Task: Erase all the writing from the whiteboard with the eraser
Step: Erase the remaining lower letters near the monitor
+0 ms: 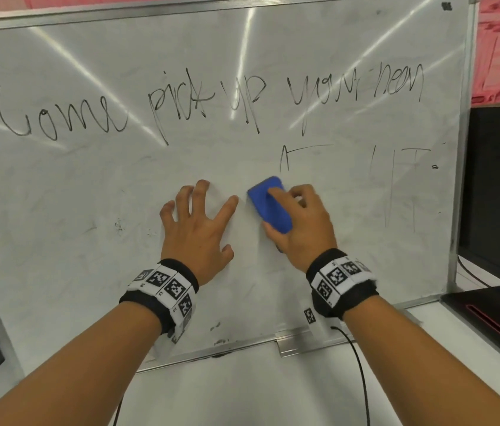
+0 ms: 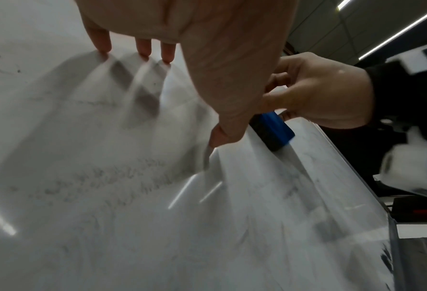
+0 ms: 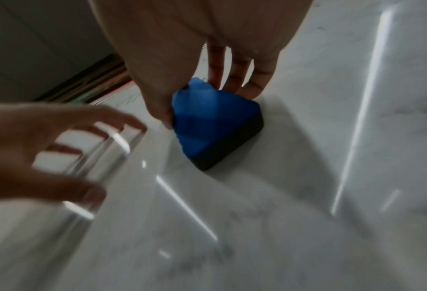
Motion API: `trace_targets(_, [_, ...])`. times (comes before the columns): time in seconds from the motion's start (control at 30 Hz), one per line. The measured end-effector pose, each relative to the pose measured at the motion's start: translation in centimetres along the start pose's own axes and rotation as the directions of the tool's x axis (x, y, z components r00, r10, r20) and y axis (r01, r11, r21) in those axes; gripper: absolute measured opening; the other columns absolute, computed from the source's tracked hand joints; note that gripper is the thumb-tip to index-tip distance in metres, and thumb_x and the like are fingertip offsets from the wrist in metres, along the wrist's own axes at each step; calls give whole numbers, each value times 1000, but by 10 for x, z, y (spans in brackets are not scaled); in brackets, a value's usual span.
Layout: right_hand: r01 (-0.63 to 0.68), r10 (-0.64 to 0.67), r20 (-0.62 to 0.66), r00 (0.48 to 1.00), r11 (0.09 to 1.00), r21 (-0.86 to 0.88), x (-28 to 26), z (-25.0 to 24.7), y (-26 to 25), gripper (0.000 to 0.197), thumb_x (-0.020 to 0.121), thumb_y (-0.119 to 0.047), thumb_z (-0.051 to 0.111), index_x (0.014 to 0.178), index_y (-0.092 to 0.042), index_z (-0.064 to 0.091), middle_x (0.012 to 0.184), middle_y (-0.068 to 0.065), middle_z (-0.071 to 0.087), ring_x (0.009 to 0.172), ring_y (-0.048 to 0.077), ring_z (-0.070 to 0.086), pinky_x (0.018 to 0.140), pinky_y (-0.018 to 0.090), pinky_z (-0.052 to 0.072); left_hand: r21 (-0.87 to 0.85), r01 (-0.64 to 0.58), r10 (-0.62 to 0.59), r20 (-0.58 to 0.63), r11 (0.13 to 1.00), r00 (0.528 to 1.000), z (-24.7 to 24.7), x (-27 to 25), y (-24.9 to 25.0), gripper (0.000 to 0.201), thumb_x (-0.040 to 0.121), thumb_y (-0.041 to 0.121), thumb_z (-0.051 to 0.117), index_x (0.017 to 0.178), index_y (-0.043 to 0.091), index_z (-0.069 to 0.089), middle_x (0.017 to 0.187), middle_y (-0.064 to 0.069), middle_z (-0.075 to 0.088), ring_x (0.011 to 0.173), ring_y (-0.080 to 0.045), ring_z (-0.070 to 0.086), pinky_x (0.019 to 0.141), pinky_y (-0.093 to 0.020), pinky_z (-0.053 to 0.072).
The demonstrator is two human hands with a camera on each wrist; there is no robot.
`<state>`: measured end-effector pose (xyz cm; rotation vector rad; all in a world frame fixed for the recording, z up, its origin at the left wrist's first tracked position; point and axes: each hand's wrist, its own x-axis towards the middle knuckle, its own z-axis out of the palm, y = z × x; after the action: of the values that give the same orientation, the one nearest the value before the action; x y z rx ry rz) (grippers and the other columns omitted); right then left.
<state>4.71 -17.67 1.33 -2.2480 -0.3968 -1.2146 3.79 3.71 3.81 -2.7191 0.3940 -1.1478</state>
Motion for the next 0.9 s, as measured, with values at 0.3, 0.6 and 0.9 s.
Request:
trace_targets(0.3, [-168,173,-139,975,985,44,17,-12,6,58,79,-40,73,133,-31,54,114,-1,43,95,18,49,75,29,50,10,-18,18,-9,1000,1000,-3,1,-6,88,63,57,75,142,36,41,153,-15,21,137,-40,23,101,-62,31])
trace_targets(0.6, [-237,237,-120,964,971,20,19,-19,14,56,78,-43,72,129,-37,51,108,-6,41,91,17,52,69,32,55,1,1,-1,-51,1000,999,-9,12,-10,88,65,64,69,143,37,38,155,-13,20,140,-38,21,103,-63,30])
trace_targets(0.9, [-116,116,-13,993,991,-68,14,-20,9,56,79,-44,71,129,-36,49,109,-5,41,90,17,50,68,35,55,17,-26,27,-62,1000,998,-12,22,-10,88,65,65,68,143,38,37,154,-13,19,139,-39,22,102,-63,30])
